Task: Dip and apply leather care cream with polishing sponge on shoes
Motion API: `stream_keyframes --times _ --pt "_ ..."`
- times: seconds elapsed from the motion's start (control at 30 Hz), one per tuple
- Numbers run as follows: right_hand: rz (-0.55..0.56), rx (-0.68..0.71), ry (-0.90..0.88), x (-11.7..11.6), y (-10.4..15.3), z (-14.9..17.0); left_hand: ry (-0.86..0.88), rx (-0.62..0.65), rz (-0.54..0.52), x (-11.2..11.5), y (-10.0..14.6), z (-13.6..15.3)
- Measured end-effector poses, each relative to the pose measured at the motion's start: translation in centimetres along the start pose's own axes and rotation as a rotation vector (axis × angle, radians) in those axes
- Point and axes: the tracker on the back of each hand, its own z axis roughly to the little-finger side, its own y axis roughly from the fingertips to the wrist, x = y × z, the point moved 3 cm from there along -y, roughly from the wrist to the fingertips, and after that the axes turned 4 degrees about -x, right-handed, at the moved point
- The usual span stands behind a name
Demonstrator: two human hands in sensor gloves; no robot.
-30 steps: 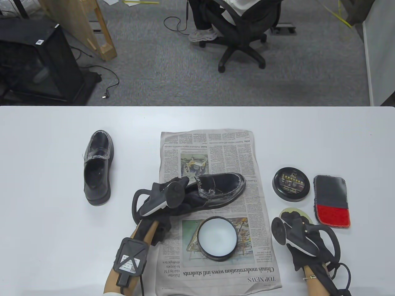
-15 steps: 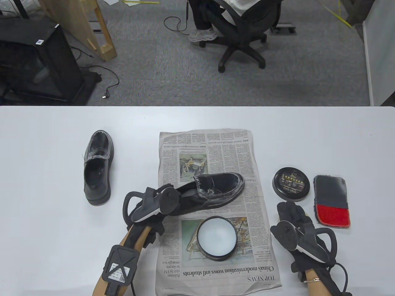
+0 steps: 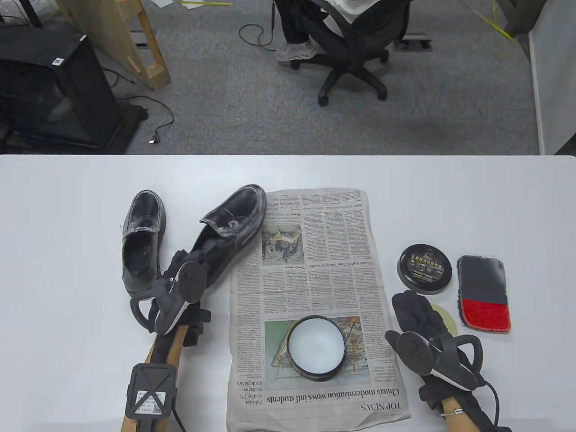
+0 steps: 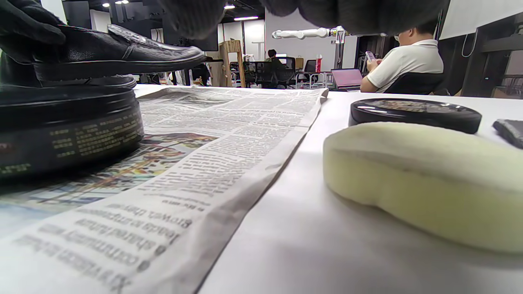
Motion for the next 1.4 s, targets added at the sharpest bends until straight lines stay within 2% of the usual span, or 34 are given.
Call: stream_keyframes --times 0.2,0.4,0.47,0.57,0.67,0.73,0.83,0.87,0.97,1.03,1.1,1.2,1.27,1.4 --pt "0.001 0.007 0.007 0.1 0.1 -0.4 -0.095 -0.139 0.001 1.6 -1.2 2.0" --pt "-0.007 0.005 0.018 0.1 0.1 -0.4 -0.197 -0.166 0.058 2.5 -1.4 2.0" --pt "-0.008 0.006 0.017 0.1 0.1 -0.4 -0.204 -0.152 0.050 1.9 -1.2 2.2" --pt "-0.007 0.010 0.018 0.1 0.1 -0.5 -0.218 -0.142 -0.052 -0.2 -0.9 2.5" --pt "-0.008 0.010 0.024 0.0 0.0 -0.5 -0.194 -0.199 -0.080 -1.6 -1.4 3.8" --pt "-0.009 0.008 0.026 0.1 0.0 -0.5 -0.200 -0.253 0.031 -1.1 -2.2 5.1" --pt "-0.008 0.002 0.024 0.1 0.0 -0.4 -0.154 -0.277 0.382 1.6 -3.3 7.5" --pt "-0.009 0.000 0.023 0.1 0.0 -0.4 -0.095 -0.303 0.445 2.6 -3.4 8.4" --pt "-0.015 -0.006 0.025 0.0 -0.1 -0.3 0.059 -0.386 0.413 3.0 -3.5 9.9" --pt "-0.017 -0.004 0.030 -0.1 -0.1 -0.4 0.081 -0.396 0.396 2.9 -3.6 10.2" --pt "-0.011 -0.002 0.033 0.0 0.0 -0.4 0.079 -0.415 0.332 2.5 -3.2 10.7" --pt "0.000 -0.008 0.029 0.2 0.0 -0.2 0.184 -0.429 0.278 1.6 -2.6 11.8" --pt "-0.001 -0.010 0.026 0.2 0.0 -0.1 0.254 -0.416 0.244 0.7 -2.1 12.3" --pt "-0.004 -0.006 0.033 0.2 0.0 -0.2 0.212 -0.268 0.141 -3.1 -1.4 11.5"
